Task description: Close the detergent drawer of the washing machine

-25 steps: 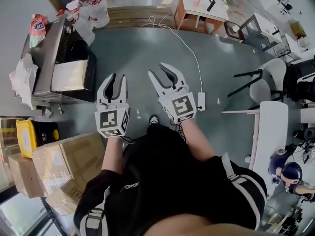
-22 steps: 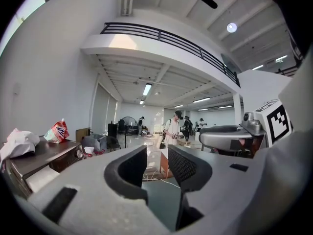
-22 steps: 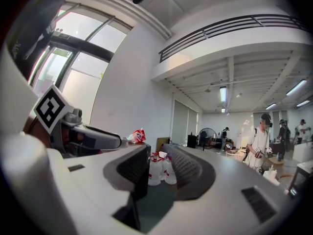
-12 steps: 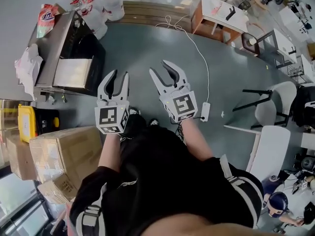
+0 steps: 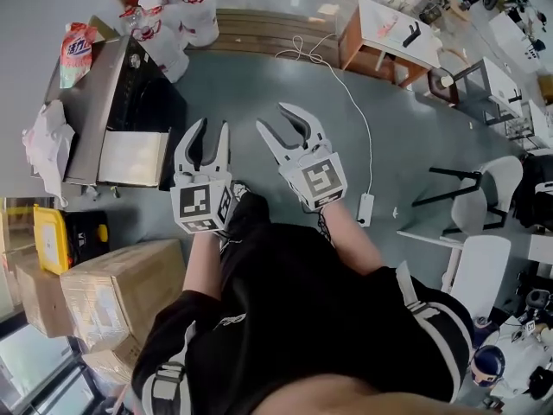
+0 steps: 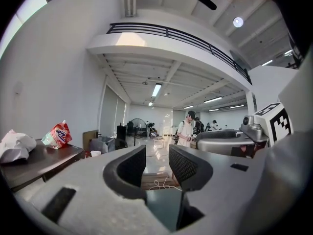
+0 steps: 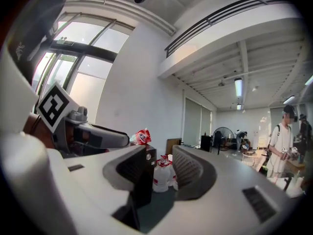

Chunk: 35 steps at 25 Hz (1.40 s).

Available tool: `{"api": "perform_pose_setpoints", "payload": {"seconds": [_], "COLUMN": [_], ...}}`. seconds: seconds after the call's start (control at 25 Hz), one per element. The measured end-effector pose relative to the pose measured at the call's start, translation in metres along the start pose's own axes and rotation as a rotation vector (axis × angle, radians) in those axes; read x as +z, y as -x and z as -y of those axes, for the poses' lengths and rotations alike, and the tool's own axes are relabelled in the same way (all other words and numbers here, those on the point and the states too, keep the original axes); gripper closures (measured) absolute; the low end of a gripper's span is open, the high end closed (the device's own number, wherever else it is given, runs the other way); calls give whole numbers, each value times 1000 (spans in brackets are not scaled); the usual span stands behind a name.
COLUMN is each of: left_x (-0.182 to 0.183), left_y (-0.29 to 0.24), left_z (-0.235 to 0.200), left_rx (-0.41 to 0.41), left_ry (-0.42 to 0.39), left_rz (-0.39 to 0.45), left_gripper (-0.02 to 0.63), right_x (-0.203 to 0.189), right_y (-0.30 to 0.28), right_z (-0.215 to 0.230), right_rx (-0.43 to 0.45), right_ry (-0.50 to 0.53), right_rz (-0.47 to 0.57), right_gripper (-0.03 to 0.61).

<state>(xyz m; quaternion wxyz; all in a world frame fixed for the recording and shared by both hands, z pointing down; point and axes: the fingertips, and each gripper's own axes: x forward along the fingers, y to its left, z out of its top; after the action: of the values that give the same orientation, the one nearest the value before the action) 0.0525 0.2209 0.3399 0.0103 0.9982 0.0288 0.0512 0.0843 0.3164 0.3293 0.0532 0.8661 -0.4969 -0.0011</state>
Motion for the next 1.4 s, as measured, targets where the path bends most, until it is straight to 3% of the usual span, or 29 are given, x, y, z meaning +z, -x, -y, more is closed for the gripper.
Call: {"api": "perform_pose_setpoints", "payload": {"seconds": [0.32,0.76,1.04,1.4], "left_x": [14,1,-14,-35], "left_y": [-54,-41,-20,3], "left_z": [-86,-206,-247,-293], "left_rx": [67,256,386,615], "left_ry": [31,83,119,179], "left_rz": [8,-13,-43,-77], "left_gripper": [456,453,453,453], "right_x": [12,10,6,5], "right_y": [-107,-227,-269,-315], "right_z": [20,-32,-72,-130], "right_rx": [63,274,436,773], "right_ry": [3,32,12,22], "right_rz": [-11,-17,-55,-69], "right_gripper": [405,397,397,396]}}
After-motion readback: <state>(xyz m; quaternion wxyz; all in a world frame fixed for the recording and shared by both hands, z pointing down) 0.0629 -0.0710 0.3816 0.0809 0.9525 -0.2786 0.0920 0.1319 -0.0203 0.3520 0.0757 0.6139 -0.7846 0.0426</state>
